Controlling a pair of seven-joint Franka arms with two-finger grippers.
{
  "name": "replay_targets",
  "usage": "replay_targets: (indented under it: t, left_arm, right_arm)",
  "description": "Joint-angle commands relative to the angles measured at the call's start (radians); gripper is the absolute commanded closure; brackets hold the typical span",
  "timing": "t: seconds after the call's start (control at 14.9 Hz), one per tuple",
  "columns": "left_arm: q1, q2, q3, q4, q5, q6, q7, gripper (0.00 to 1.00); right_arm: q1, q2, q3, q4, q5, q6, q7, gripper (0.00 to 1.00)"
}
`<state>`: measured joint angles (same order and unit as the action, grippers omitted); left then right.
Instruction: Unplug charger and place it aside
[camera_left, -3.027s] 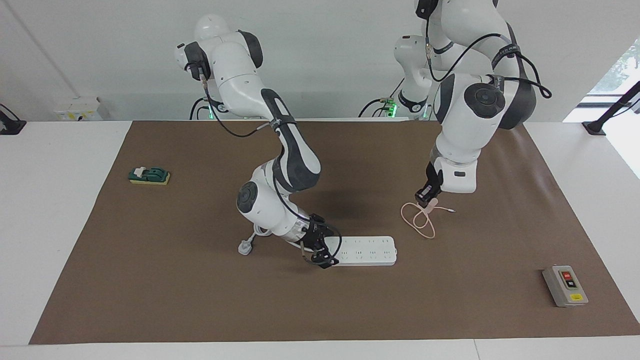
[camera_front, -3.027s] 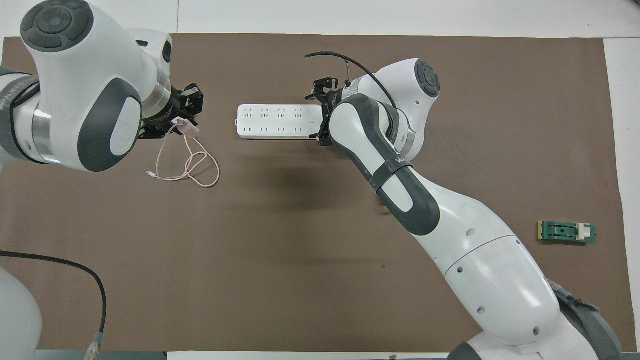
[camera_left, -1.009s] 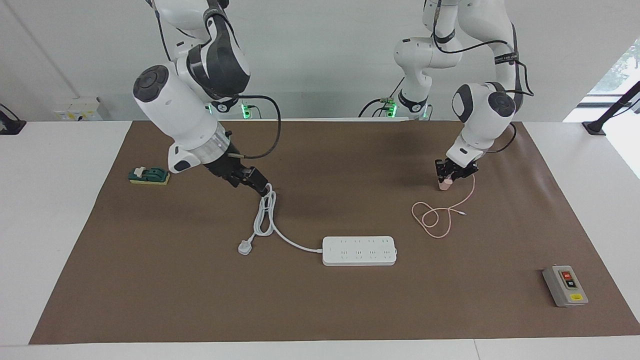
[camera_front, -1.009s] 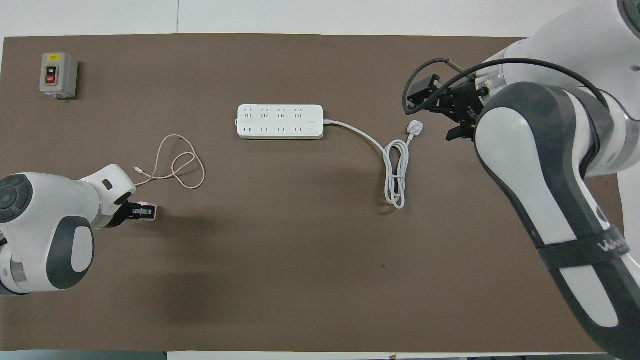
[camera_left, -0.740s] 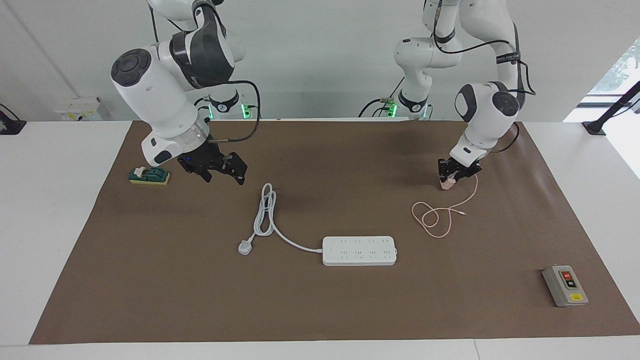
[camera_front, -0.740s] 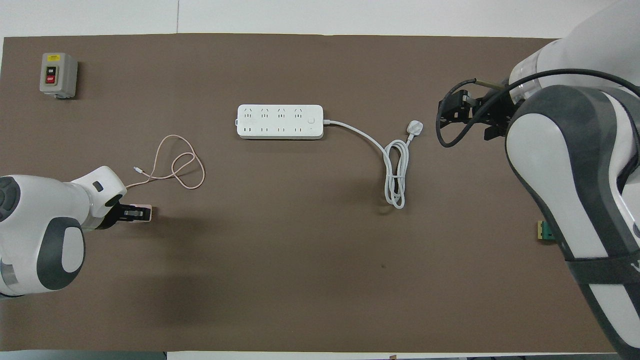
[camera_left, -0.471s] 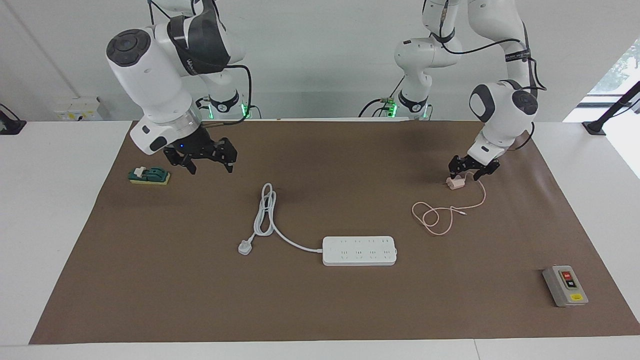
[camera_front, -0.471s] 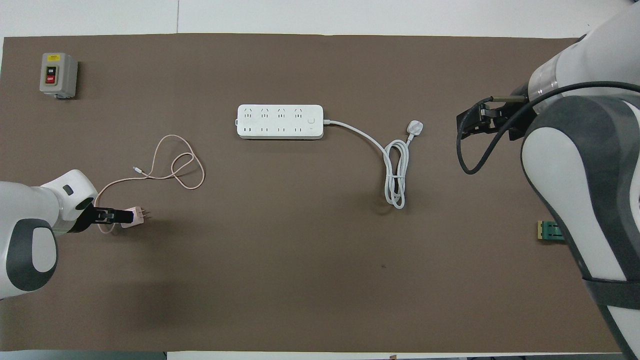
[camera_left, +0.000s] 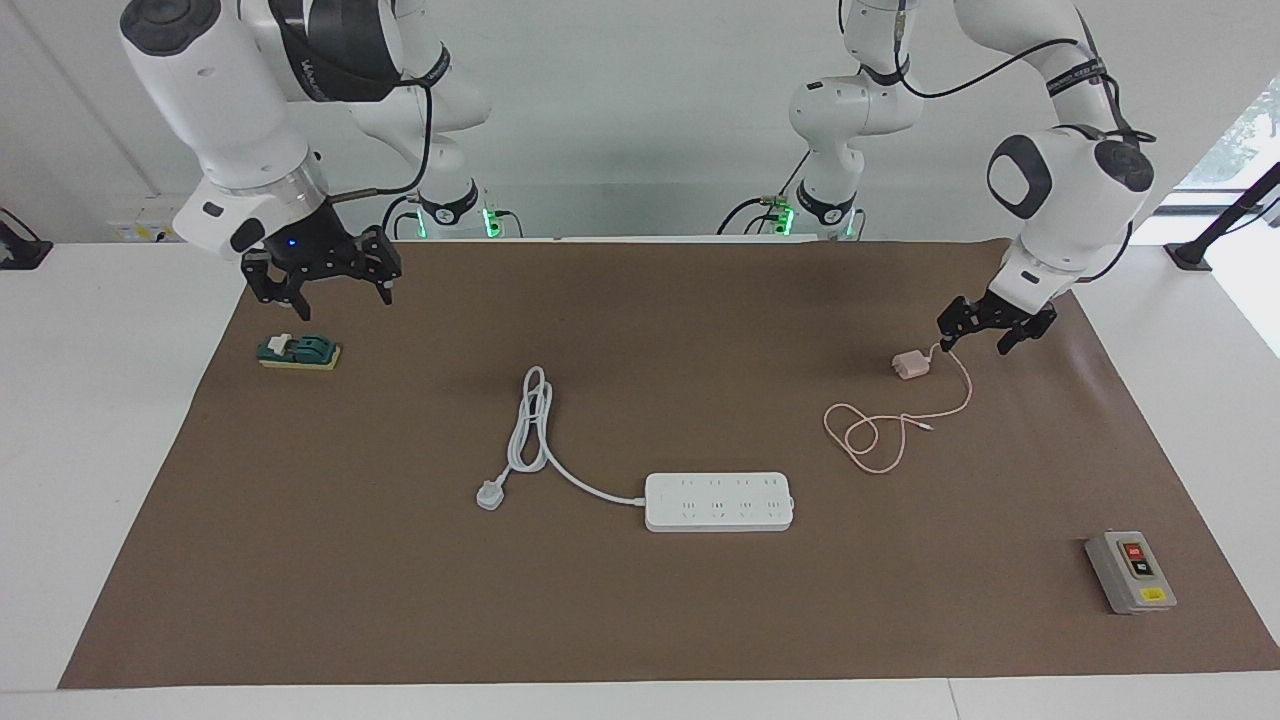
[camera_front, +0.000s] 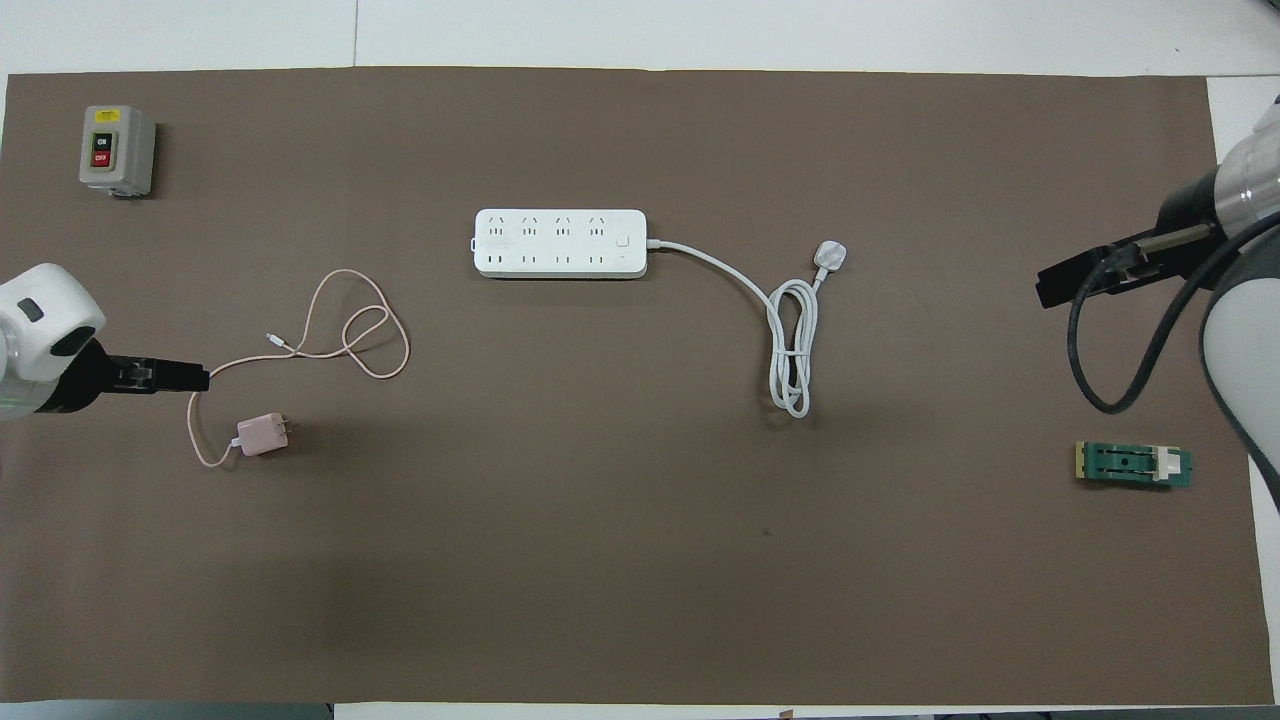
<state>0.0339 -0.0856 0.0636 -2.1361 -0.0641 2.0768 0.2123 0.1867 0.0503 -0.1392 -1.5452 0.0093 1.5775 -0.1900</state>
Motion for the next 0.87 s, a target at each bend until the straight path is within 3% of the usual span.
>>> replay_targets:
  t: [0.0, 0.4, 0.61, 0.81]
  left_arm:
    - [-0.012, -0.005, -0.014, 0.114, -0.003, -0.136, -0.088, 0.00]
    - [-0.103, -0.017, -0.030, 0.381, 0.039, -0.475, -0.321, 0.00]
    - [-0.130, -0.002, -0.044, 0.485, 0.049, -0.553, -0.364, 0.00]
    - [-0.137, 0.043, -0.048, 0.564, 0.049, -0.612, -0.358, 0.00]
  right_arm:
    - [-0.010, -0.046, 0.010, -0.036, -0.020, -0.016, -0.034, 0.00]
    - [-0.067, -0.099, 0.015, -0.044, -0.038, -0.065, -0.167, 0.00]
    - [-0.062, -0.135, 0.019, -0.061, -0.034, -0.123, -0.155, 0.00]
    - [-0.069, -0.132, 0.017, -0.102, -0.032, -0.004, -0.169, 0.00]
